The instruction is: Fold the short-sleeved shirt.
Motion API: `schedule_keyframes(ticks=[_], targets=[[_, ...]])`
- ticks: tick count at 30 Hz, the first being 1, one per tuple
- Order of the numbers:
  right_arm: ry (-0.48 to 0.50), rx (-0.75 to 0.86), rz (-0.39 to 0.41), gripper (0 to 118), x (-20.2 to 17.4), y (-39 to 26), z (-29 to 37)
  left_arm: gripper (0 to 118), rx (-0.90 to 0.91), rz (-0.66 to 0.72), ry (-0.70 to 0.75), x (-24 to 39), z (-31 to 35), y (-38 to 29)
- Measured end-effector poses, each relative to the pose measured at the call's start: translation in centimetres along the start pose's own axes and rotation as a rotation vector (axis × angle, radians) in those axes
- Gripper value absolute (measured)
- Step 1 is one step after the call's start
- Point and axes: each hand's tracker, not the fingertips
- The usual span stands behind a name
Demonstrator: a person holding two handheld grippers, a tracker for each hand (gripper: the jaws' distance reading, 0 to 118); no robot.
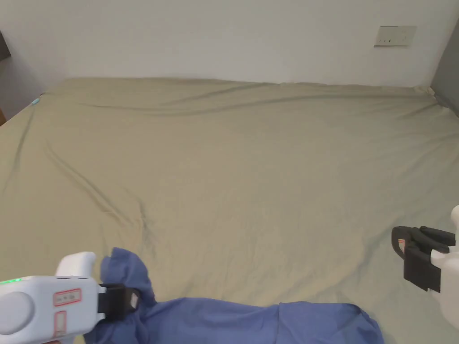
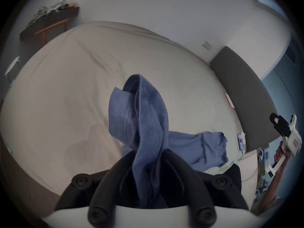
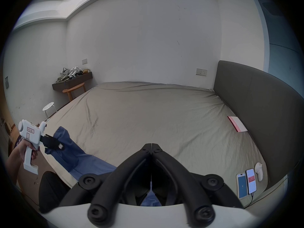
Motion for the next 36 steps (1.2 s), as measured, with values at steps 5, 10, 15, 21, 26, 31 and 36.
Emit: schedule_keyframes(ticks=[5,10,15,21,26,31,36], targets=[[0.000,0.006,-0.026,1,0.9,-0.5,0.5,13,-0.115,-0.022,0.012,2.7,-7.6,-1.3],[0.000,0.005,-0.043,1,1.8,-0.9,1.0,16,-0.202,-0.055,0.117,4.9,-13.1,-3.5],[-0.013,-0.002,-0.055,1,2.8,-1.3,0.8,115,-0.196,0.056,-0.061,6.8,-14.7,-4.4],[-0.021,-0.013,-0.078,1,3.5,-1.6,0.6,111,-0.026,0.181,-0.273,7.1,-10.4,-3.0],[-0.021,-0.012,-0.085,1,3.5,-1.7,0.5,0,0.135,0.014,0.023,5.6,-7.7,-3.9],[-0.011,-0.017,-0.080,1,2.9,-1.8,0.4,0,0.086,-0.246,0.207,5.9,-9.2,-7.0],[-0.007,-0.031,-0.074,1,2.3,-2.0,0.1,0,0.017,-0.391,0.164,9.5,-13.1,-10.1]])
